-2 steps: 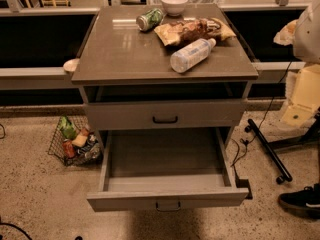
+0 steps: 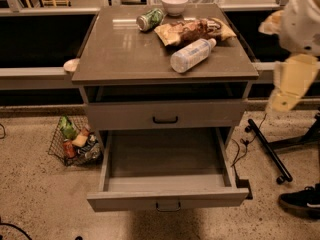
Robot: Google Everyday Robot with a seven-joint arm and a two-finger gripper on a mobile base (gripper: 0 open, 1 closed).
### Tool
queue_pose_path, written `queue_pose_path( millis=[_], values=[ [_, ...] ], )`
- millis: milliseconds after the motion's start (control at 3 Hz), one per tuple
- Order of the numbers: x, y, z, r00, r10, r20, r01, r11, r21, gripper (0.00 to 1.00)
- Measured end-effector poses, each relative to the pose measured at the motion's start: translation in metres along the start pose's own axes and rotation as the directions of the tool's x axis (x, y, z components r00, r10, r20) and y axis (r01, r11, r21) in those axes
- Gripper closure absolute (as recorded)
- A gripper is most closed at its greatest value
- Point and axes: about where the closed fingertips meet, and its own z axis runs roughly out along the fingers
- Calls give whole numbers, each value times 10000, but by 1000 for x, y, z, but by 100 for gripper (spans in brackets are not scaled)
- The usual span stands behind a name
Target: Place blue plastic bottle into middle drawer
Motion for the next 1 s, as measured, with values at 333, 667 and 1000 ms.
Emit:
queue_pose_path(
  millis=[333, 667, 1000],
  values=[
    [-31, -46, 24, 9871, -1585, 212, 1581, 9873, 179, 0],
    [-65, -85, 51, 9601, -2738, 565, 2731, 9618, 197, 0],
    [-65, -86, 54, 9604, -2718, 608, 2709, 9623, 232, 0]
  ],
)
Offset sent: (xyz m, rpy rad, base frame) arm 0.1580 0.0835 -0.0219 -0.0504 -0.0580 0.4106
